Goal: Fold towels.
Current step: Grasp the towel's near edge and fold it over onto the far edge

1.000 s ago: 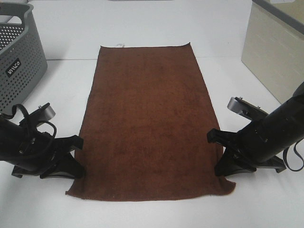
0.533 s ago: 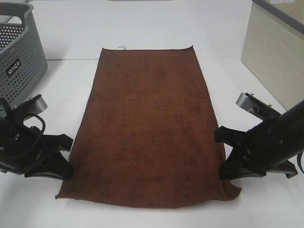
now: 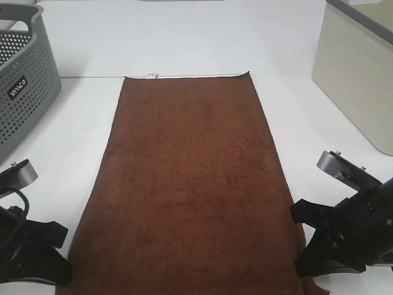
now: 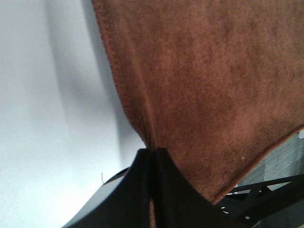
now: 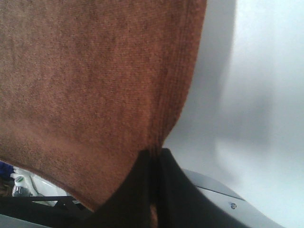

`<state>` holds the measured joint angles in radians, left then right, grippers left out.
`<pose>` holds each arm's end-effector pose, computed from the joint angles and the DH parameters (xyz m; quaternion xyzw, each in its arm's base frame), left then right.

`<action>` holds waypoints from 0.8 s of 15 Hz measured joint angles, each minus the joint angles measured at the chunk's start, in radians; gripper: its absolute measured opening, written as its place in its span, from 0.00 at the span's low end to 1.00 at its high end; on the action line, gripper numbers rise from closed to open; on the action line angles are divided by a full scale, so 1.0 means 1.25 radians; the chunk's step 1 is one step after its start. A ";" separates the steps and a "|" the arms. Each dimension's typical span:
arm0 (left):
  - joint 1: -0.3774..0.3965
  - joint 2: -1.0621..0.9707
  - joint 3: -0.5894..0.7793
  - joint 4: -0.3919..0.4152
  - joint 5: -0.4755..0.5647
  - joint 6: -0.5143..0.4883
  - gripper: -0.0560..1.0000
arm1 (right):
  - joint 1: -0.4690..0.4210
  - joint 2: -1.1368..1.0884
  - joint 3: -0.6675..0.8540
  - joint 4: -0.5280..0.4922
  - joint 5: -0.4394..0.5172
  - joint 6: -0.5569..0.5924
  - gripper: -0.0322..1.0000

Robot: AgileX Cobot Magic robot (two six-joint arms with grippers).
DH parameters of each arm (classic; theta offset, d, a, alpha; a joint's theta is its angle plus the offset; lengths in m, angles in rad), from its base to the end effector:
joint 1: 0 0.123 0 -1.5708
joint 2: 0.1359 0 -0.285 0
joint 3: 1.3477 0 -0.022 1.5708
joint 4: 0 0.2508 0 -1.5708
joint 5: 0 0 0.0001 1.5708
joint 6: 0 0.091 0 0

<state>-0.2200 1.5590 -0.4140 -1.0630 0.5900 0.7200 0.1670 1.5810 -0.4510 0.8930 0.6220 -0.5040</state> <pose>0.1788 -0.0854 0.1202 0.0052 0.9635 -0.2655 0.0335 0.1857 0.0733 0.1188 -0.0455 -0.9700 -0.2386 0.0024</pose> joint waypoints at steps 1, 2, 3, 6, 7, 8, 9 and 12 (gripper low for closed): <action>0.000 -0.010 0.003 0.000 0.001 -0.001 0.05 | 0.000 0.000 0.002 -0.001 0.001 0.000 0.03; 0.000 -0.018 0.004 -0.006 0.001 -0.001 0.05 | 0.000 0.000 0.002 -0.001 0.000 0.000 0.03; 0.000 -0.022 -0.001 -0.007 0.000 -0.001 0.05 | 0.000 0.000 -0.003 -0.005 0.001 0.000 0.03; 0.000 -0.024 -0.085 -0.002 -0.013 -0.034 0.05 | 0.000 0.004 -0.112 -0.032 0.027 0.022 0.03; 0.000 -0.021 -0.122 0.013 -0.014 -0.050 0.05 | 0.000 0.010 -0.161 -0.052 0.039 0.043 0.03; 0.000 -0.010 -0.163 0.038 -0.014 -0.075 0.05 | 0.000 0.022 -0.214 -0.079 0.049 0.074 0.03; 0.000 0.014 -0.213 0.078 -0.014 -0.110 0.05 | 0.000 0.038 -0.274 -0.107 0.058 0.105 0.03; 0.000 0.102 -0.369 0.213 -0.014 -0.218 0.05 | 0.000 0.118 -0.455 -0.168 0.070 0.166 0.03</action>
<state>-0.2200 1.6870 -0.8750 -0.7970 0.5720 0.4470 0.1670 1.7290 -1.0200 0.6830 0.7090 -0.2970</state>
